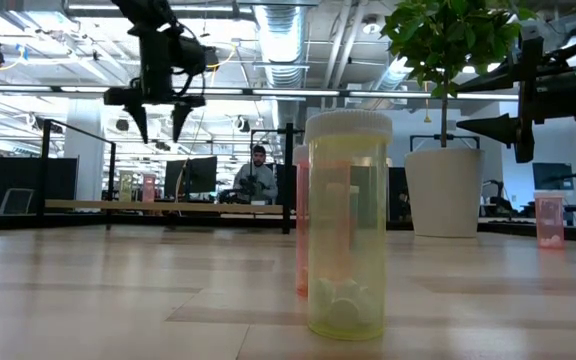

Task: Pick and place medicine bottles onto shelf by color
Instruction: Put the big orange pill bottle on the shelf

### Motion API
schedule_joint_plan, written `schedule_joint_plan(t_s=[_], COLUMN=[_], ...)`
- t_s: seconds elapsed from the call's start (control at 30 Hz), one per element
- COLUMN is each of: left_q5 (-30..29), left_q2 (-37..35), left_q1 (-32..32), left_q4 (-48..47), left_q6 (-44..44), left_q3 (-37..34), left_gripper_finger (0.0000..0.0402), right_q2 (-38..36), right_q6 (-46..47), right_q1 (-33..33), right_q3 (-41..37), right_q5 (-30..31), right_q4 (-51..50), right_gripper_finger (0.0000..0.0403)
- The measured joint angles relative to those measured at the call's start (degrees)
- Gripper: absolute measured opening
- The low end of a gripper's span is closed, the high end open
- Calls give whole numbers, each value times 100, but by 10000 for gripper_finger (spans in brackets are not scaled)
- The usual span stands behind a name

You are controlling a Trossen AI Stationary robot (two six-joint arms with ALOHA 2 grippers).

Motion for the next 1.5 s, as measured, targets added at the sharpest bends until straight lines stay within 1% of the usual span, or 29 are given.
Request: schedule_joint_plan(t_s=[0.27, 0.47, 0.6, 0.7, 0.83, 0.93, 1.07, 1.13, 1.23, 1.33, 1.5], left_q5=[4, 245, 253, 71, -365, -699, -985, -1032, -834, -501, 70], left_q2=[0, -29, -172, -361, -531, -592, -599, -613, -754, -893, -1238], left_q1=[-832, -1593, -2336, -3021, -3963, -4545, -5131, -5304, -5504, -5741, -6234], left_q4=[-466, -994, -1212, -1233, -1235, -1418, -1843, -1841, -1623, -1120, -277], left_q6=[82, 697, 818, 755, 320, -139, -776, -966, -1271, -1759, -2948], left_q3=[0, -2, -2, -2, -4, -4, -72, -240, -600, -1092, -1971], left_gripper_finger=[261, 261, 261, 261, 261, 261, 261, 261, 261, 261, 261], right_q2=[-2, -1, -2, -1, -2, -2, -2, 0, -2, -2, -2], right_q6=[0, 0, 0, 0, 0, 0, 0, 0, 0, 0, 0], right_q1=[0, 0, 0, 0, 0, 0, 0, 0, 0, 0, 0], right_q3=[2, 1, 0, 2, 0, 0, 0, 2, 0, 0, 2], right_q5=[0, 0, 0, 0, 0, 0, 0, 0, -1, 0, 0], right_q4=[2, 1, 2, 1, 2, 2, 0, 0, 2, 0, 1], right_gripper_finger=[302, 302, 302, 302, 302, 302, 302, 302, 302, 302, 302])
